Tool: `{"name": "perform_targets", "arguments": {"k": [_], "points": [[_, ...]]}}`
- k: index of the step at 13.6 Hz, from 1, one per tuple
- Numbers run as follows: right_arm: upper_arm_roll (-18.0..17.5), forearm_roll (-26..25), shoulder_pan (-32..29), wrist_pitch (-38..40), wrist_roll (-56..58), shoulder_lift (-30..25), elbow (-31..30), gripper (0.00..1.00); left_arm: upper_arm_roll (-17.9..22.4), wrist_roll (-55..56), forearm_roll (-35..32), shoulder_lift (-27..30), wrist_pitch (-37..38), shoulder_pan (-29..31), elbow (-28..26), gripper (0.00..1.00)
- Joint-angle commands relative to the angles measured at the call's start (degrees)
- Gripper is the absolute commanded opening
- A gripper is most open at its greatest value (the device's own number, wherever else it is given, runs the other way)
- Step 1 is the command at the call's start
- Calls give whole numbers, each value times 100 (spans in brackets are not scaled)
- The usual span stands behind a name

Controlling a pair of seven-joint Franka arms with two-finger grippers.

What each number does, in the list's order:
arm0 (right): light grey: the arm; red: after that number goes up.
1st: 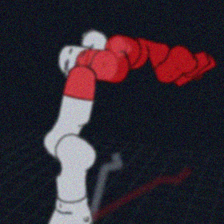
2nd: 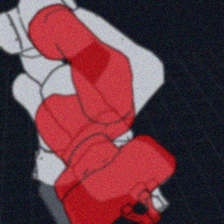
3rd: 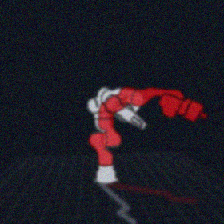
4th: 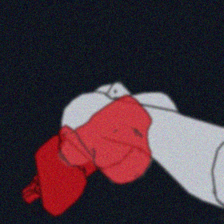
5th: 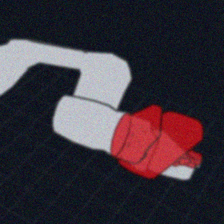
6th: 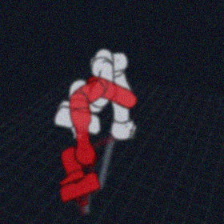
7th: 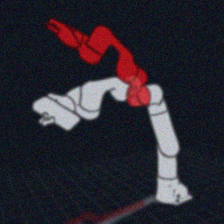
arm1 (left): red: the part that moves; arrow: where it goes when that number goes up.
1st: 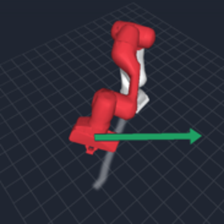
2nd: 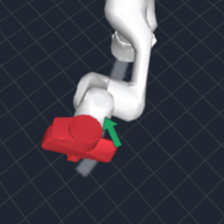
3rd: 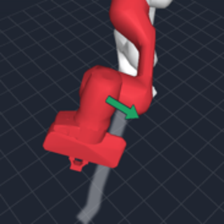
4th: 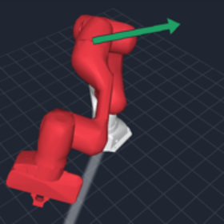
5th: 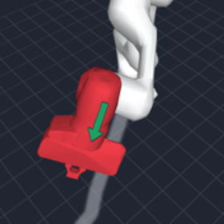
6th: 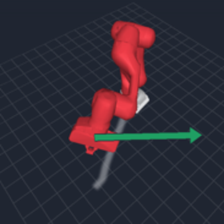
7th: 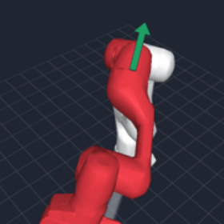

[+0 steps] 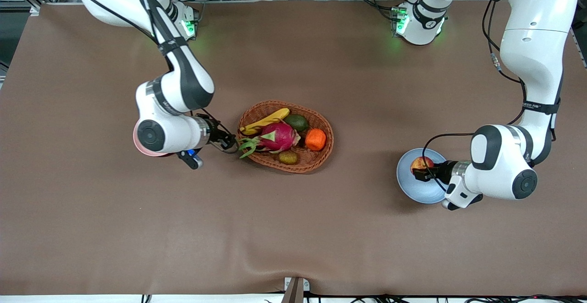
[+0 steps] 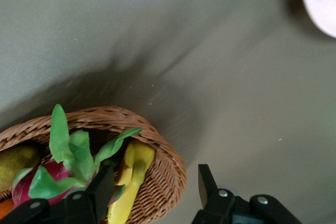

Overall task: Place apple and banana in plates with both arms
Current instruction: 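Lower the apple onto the blue plate while the right gripper grasps the banana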

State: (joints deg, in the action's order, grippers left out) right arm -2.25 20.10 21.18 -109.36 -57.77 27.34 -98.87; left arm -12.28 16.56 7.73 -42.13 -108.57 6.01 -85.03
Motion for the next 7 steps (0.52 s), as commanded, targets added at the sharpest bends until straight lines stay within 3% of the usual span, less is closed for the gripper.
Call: {"name": "perform_targets", "arguments": {"k": [1, 4, 7], "points": [[49, 117, 290, -260, -357, 105, 25, 68, -11, 303, 80, -76, 56, 23, 101, 0], [41, 117, 308, -270, -358, 140, -18, 57, -11, 515, 89, -172, 56, 128, 110, 0], [41, 117, 343, -278, -358, 140, -62, 57, -11, 681, 89, -217, 56, 146, 101, 0]]}}
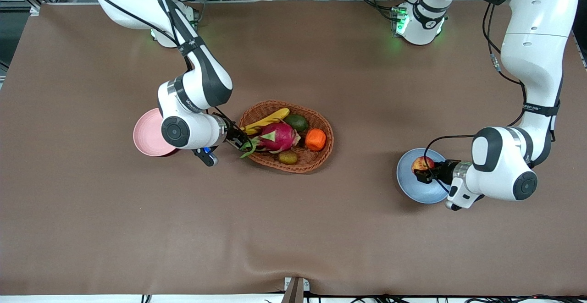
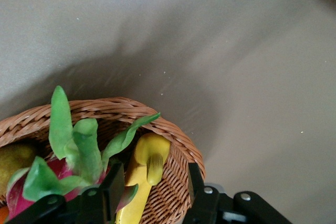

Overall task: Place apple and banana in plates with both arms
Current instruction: 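Lower the apple onto the blue plate while the right gripper grasps the banana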

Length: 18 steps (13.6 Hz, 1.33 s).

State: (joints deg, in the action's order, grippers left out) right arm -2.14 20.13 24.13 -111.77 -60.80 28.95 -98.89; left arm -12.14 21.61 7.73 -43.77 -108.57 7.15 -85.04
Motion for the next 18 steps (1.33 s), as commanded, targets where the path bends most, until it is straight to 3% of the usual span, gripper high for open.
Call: {"name": "perform_targets", "arguments": {"k": [1, 2, 3, 4, 5, 13, 14, 18], "points": [[29, 114, 48, -47, -55, -21, -60, 54, -25, 229, 79, -88, 56, 40, 102, 0], [29, 114, 56, -108, -55, -13, -78, 54, -25, 186, 71, -88, 56, 41, 102, 10], [29, 114, 56, -178, -64, -4, -113, 53, -25, 125, 62, -97, 56, 58, 102, 37], [29, 114, 65, -187, -64, -4, -122, 45, -25, 115, 62, -114, 47, 58, 102, 73], [29, 114, 82, -187, -64, 22, -130, 45, -25, 106, 53, -115, 29, 67, 102, 100], [29, 123, 126, -275, -143, 93, -131, 38, -34, 133, 35, -18, 29, 76, 128, 100], [29, 123, 144, -284, -178, 102, -131, 33, -34, 150, 27, 60, 47, 76, 128, 100], [29, 123, 241, -407, -354, 137, -130, 29, -34, 194, 0, 377, 108, 32, 119, 100]]}}
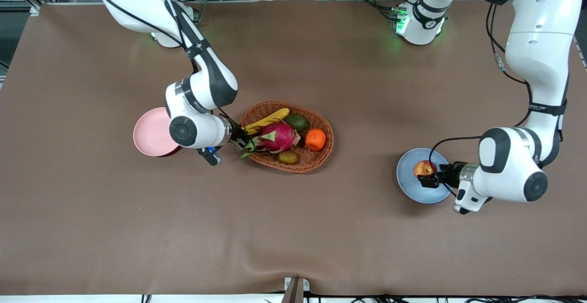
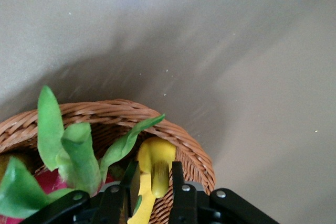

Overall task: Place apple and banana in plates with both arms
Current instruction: 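Lower the apple onto the blue plate while the right gripper grasps the banana, then lift the banana toward the pink plate while the left gripper releases the apple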

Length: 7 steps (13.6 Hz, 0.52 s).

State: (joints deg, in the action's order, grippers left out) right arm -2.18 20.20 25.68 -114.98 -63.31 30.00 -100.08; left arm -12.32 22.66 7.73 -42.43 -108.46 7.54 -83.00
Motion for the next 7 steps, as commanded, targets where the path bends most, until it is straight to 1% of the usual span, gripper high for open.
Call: {"name": "perform_targets", "arguments": {"k": [1, 2, 6, 7], "points": [[34, 116, 86, -77, -103, 32, -11, 25, -17, 98, 0, 271, 219, -7, -76, 100], [34, 116, 78, -77, -94, 32, -3, 24, -17, 99, 0, 323, 273, -25, -76, 100], [43, 107, 25, -68, -32, 32, -3, 25, -25, 125, -9, 551, 571, -42, -67, 100], [43, 107, 34, -77, -32, 32, -3, 23, -25, 125, -43, 656, 659, -42, -67, 100]]}}
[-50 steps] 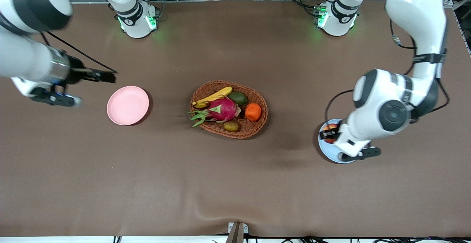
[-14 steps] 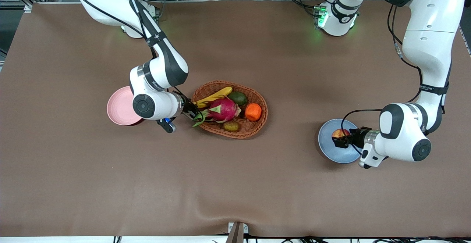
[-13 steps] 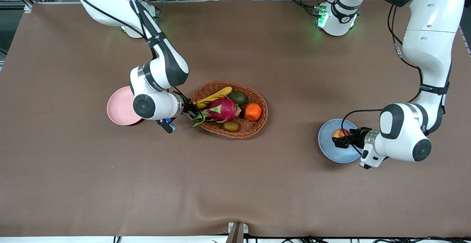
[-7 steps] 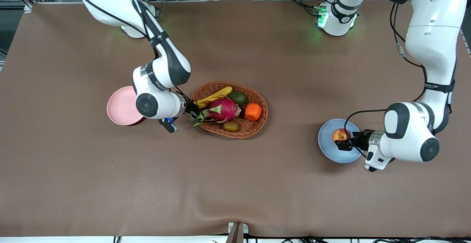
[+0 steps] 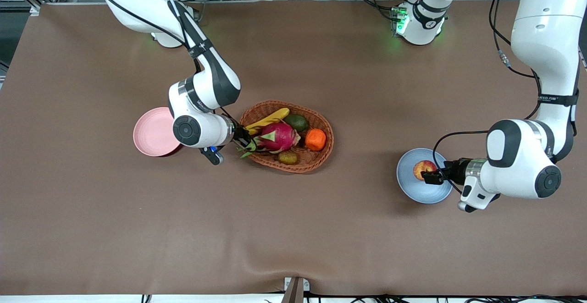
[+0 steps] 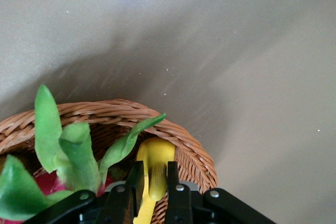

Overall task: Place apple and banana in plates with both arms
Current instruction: 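Lift the banana toward the pink plate while the left gripper releases the apple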

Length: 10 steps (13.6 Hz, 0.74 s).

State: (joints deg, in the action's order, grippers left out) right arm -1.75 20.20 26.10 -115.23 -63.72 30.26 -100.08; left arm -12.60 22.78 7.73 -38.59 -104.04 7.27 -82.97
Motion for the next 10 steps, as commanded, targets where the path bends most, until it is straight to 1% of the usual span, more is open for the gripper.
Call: {"name": "perform_targets", "arguments": {"k": [1, 2, 5, 7, 10], "points": [[0, 107, -17, -52, 9, 6, -3, 11, -23, 113, -96, 377, 304, -15, -70, 100], [0, 107, -8, -52, 9, 6, -3, 1, -40, 113, -96, 492, 410, -15, -70, 100], [0, 107, -26, 44, 26, -46, 24, 0, -49, 113, -70, 764, 858, -6, -70, 100], [17, 107, -122, 517, 70, -160, 207, 0, -58, 104, -61, 1019, 1017, 46, -70, 100], [8, 116, -404, 1553, 229, -327, 777, 0, -58, 104, -79, 1721, 1315, 20, -96, 100]]}}
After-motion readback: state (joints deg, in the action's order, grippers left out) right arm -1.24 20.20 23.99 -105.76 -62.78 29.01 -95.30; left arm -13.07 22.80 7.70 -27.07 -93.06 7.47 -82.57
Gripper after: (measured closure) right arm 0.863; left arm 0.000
